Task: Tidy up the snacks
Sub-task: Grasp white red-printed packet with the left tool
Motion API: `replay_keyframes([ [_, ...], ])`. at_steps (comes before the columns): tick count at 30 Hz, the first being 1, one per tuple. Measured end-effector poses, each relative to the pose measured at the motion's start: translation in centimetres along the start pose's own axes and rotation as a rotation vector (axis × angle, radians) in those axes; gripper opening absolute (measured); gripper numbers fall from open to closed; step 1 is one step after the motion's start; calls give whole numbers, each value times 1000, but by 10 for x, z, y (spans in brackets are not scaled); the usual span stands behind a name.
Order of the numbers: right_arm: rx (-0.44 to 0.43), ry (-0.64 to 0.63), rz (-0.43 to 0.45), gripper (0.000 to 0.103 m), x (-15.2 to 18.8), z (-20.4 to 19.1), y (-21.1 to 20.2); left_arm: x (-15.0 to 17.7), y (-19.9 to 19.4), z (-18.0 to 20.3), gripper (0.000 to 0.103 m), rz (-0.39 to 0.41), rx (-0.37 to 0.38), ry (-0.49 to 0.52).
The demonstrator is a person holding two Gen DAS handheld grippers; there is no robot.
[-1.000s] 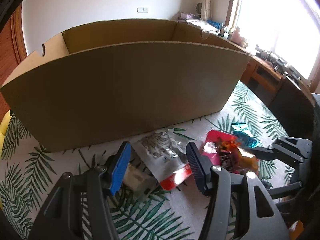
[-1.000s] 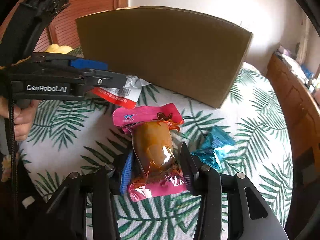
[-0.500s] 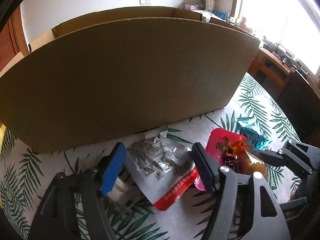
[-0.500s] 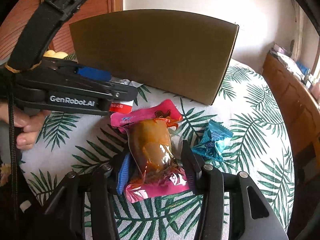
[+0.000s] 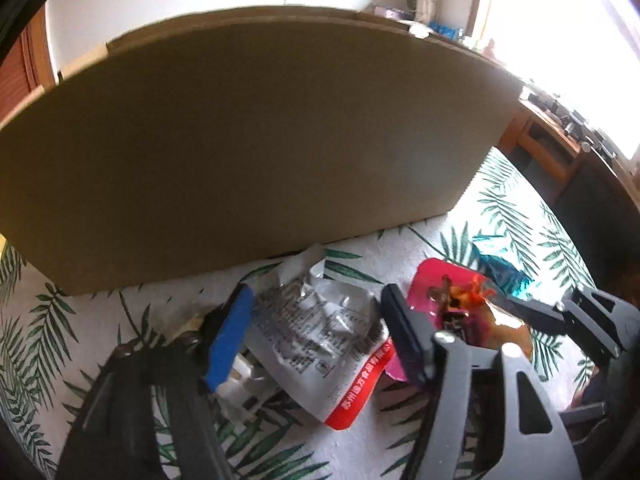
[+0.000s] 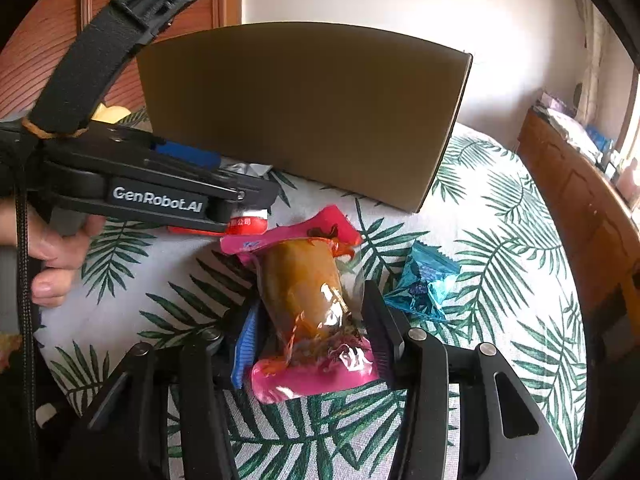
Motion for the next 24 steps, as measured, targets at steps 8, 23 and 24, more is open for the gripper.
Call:
replay_keyframes([
  [8, 2, -2, 2, 49, -1, -4, -4, 11, -6, 5, 55, -20, 11, 32],
  [23, -17, 17, -6, 49, -1, 1, -1, 41, -13, -9, 79, -19, 21, -1],
  [24, -16, 16, -6, 49, -1, 1, -1, 43, -14, -8, 79, -21, 23, 7],
])
Point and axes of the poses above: each gripper's, at about its wrist camera, not at the fingertips, and y roughly the way its jaws point, z to its right, x to its underside, the point moved 7 cm from there along y, roughly the way its jaws point, and after that the axes turned 8 degrees about x, right-handed, at the moved point
